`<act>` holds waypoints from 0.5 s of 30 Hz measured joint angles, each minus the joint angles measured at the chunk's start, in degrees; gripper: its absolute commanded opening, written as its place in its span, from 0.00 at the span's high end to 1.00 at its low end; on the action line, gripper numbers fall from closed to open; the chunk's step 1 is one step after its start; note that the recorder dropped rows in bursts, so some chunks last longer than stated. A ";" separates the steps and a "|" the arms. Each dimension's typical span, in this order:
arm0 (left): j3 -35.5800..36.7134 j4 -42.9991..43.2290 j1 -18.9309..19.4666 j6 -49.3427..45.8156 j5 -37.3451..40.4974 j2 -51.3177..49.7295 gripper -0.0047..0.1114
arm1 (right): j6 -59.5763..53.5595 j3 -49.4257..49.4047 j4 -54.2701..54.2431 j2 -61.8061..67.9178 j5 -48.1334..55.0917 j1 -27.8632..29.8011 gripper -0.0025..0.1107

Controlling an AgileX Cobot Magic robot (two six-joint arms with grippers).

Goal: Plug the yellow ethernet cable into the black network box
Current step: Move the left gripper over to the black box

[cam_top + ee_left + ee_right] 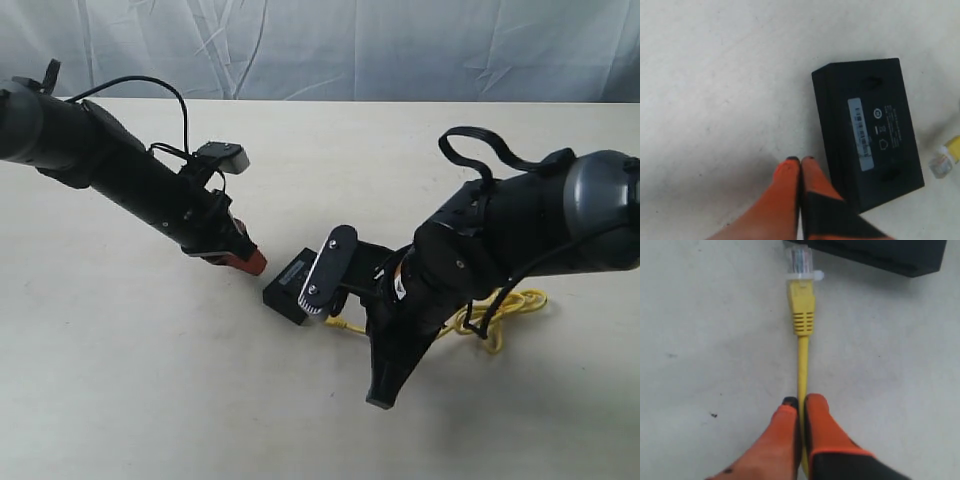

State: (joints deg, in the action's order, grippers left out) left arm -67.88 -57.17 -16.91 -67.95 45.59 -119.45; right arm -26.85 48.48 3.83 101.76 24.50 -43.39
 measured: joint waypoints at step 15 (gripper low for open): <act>0.00 -1.45 0.00 -0.12 0.71 -0.20 0.96 | -0.23 0.00 -0.12 1.78 -1.73 0.00 0.99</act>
State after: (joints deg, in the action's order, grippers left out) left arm -67.88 -58.63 -16.91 -68.07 46.31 -119.65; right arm -27.08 48.48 3.70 103.54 22.77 -43.39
